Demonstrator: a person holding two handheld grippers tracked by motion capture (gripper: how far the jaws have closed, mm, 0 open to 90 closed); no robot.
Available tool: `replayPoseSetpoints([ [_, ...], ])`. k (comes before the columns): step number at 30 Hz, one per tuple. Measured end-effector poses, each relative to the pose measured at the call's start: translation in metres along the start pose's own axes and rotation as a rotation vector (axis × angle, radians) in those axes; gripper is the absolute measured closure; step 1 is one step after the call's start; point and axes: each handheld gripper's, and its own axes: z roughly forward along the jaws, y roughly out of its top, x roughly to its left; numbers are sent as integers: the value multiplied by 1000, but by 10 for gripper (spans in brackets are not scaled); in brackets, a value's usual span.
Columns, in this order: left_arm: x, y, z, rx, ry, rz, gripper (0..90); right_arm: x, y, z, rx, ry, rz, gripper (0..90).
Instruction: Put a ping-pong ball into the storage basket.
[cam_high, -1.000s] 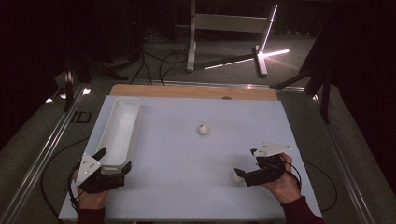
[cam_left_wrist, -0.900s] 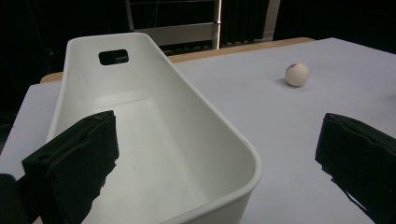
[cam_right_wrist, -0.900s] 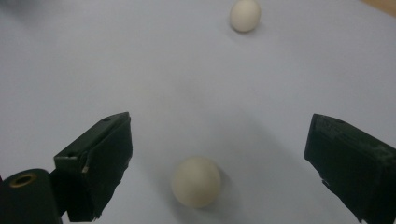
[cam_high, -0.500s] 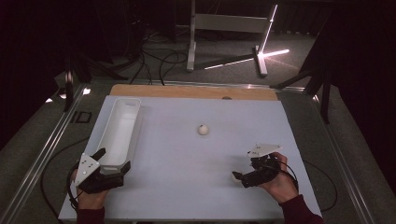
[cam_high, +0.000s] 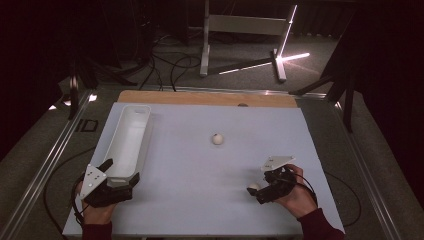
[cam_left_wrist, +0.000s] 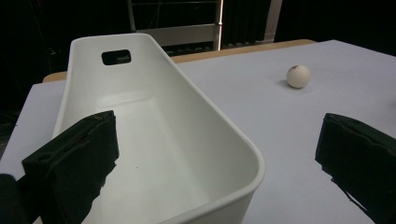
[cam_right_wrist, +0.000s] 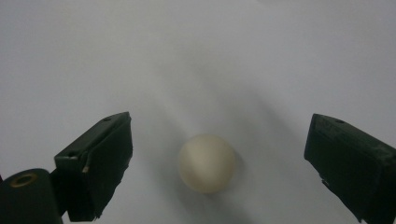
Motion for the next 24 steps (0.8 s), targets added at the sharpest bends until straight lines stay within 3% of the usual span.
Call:
replayPoseSetpoints([
  [24,0,0,1,6,0,4,0,-1,-5,16,76,3,0,79],
])
